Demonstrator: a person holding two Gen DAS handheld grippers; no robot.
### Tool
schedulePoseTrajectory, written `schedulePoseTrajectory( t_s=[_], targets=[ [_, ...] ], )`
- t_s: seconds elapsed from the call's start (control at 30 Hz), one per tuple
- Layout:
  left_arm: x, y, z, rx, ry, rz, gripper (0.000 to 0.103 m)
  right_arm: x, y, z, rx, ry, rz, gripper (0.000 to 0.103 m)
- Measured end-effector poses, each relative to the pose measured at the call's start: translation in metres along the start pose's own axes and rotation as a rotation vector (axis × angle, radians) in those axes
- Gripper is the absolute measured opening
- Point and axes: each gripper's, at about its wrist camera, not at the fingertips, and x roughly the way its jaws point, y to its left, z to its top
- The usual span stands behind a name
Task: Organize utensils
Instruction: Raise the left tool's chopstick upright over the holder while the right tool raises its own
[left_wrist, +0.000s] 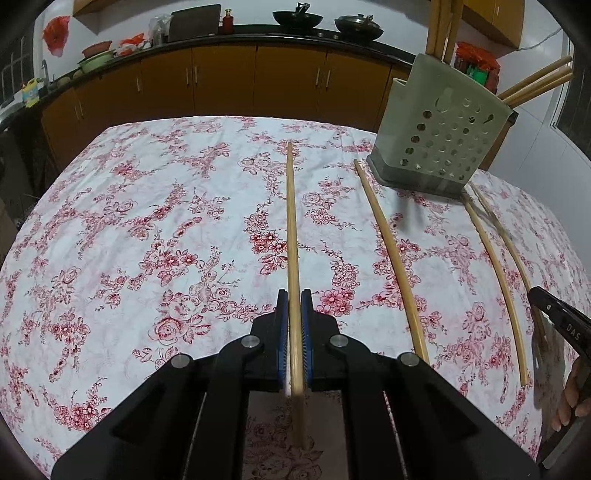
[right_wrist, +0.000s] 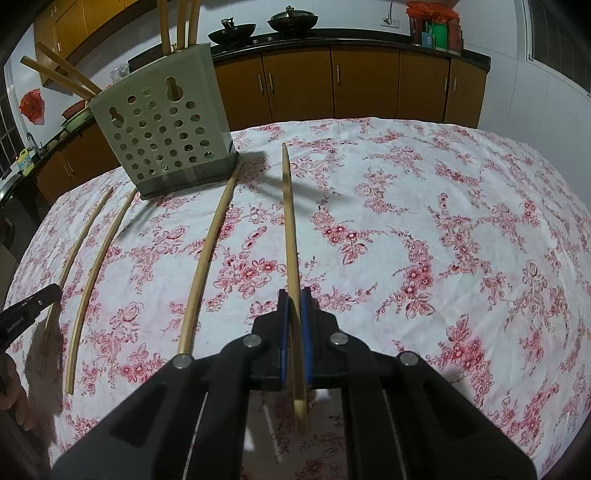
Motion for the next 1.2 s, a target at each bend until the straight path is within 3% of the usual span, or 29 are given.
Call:
schedulePoseTrajectory(
  t_s=[1.0,1.2],
  targets=[
    [-0.005,-0.003,-0.005,0.044,0.004,0.018,0.008,-0.002,0.001,-0.001,-0.017,0.001,0.007,0.008],
    [-0.019,0.001,0.002,0.028,-0.020,0.000,0.007,-0.028,-0.005,0.009,0.008,-0.072,0.014,0.008]
  ],
)
